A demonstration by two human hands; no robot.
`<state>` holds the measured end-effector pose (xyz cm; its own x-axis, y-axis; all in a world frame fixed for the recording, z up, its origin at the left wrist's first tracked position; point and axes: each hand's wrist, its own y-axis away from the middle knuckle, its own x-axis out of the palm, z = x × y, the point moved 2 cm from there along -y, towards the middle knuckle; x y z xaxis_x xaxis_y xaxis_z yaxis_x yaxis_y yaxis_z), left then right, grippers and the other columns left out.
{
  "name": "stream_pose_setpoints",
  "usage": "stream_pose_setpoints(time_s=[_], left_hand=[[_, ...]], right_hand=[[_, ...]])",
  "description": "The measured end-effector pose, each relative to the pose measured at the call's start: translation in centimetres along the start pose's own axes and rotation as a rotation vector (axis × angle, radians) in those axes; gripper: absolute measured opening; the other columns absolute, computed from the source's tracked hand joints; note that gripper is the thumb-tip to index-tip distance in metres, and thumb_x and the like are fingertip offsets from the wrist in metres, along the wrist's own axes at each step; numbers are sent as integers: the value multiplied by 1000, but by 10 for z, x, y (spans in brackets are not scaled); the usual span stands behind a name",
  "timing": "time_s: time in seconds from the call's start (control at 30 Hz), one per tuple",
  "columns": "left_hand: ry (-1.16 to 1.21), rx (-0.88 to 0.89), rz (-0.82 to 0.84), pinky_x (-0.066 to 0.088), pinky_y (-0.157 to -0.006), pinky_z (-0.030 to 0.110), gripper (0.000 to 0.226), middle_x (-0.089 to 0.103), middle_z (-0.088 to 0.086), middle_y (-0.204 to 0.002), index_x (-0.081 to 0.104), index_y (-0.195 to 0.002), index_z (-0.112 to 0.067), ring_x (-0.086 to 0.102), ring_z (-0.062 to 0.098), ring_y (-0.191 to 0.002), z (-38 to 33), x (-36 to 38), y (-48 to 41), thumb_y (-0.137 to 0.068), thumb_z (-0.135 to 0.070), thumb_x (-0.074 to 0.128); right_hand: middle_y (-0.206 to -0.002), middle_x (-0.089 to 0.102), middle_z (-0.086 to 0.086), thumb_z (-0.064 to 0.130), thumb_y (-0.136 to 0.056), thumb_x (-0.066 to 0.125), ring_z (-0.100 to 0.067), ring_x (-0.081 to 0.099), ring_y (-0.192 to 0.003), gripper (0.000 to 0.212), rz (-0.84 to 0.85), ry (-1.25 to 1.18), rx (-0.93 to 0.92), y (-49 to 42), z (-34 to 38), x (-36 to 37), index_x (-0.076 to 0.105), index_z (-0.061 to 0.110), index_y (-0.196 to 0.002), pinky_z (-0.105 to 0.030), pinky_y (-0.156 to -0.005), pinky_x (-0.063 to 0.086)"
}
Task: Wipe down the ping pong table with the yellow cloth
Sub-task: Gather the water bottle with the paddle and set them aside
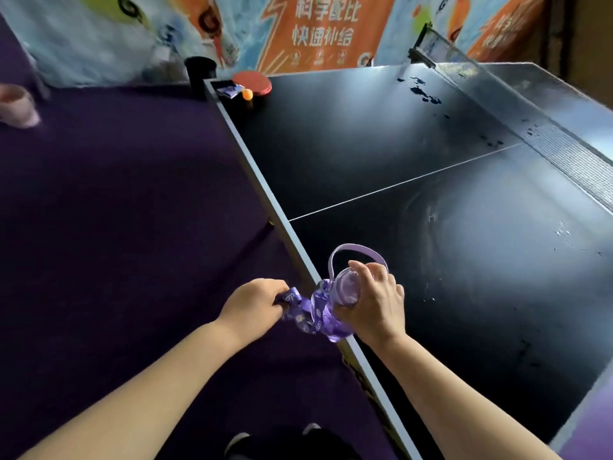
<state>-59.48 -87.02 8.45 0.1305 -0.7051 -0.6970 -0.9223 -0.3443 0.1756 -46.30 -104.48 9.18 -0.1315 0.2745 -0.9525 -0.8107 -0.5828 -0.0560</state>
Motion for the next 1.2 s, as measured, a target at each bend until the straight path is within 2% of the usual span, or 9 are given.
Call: stream_pose_setpoints(time_s=[0.07,0.37,0.53,0.6,0.7,0.77,0.97,1.13,1.2], left_hand=[[-2,-31,-46,35,-60,22,15,56,-10,-75,56,-77,-30,50,8,-75,21,-18,0,-82,-16,60],[-6,-164,-169,46,-68,34,4,59,-5,-81,60,-86,-21,54,12,-77,96,-105,-38,-86,-20,57],[-19,-200,-191,47,-68,31,5,59,-8,-81,61,-84,-22,54,10,-77,127,-164,-101,-86,-26,59],[-8,-218,-182,46,-70,29,5,59,-9,-83,60,-82,-25,55,8,-78,138,-189,-130,-87,-26,60],[14,-217,-186,40,-64,18,23,56,-15,-79,52,-72,-40,52,2,-76,153,-226,-170,-87,-26,61],[1,-214,-193,38,-63,18,29,55,-16,-78,47,-68,-43,52,2,-75,163,-249,-195,-87,-26,61],[-8,-121,-185,38,-61,16,24,56,-15,-80,50,-74,-43,52,2,-75,195,-306,-281,-87,-27,62],[-99,51,-157,44,-65,29,12,56,-11,-75,57,-75,-29,51,6,-74,231,-353,-371,-83,-23,64],[-124,106,-152,44,-65,29,7,57,-11,-75,59,-77,-23,51,6,-73,246,-376,-406,-82,-21,64]], right_hand=[[-128,47,4,39,-62,80,-23,48,-113,83,28,2,-40,-16,28,10,48,31,-138,-35,-93,30],[-123,47,7,46,-59,75,-20,47,-111,75,93,0,-216,-110,126,58,51,36,-130,-30,-84,25],[-121,47,7,45,-57,74,-20,49,-110,73,126,-48,-238,-195,167,85,52,35,-126,-33,-87,32],[-122,45,8,47,-57,74,-18,47,-111,74,146,-63,-230,-233,182,94,51,36,-127,-32,-86,29],[-120,46,8,48,-57,75,-19,48,-111,73,125,-56,-249,-287,206,101,52,36,-125,-31,-83,27],[-121,47,7,46,-58,75,-20,47,-112,73,126,-42,-253,-320,222,101,52,34,-126,-31,-84,29],[-123,44,8,46,-59,72,-17,44,-114,74,115,-35,-214,-413,254,103,49,36,-128,-29,-86,27],[-125,41,8,50,-58,73,-17,43,-116,78,76,-29,-62,-485,275,114,46,37,-131,-29,-88,27],[-126,41,7,50,-61,74,-18,42,-117,78,59,-41,18,-513,284,119,45,36,-132,-32,-93,29]])
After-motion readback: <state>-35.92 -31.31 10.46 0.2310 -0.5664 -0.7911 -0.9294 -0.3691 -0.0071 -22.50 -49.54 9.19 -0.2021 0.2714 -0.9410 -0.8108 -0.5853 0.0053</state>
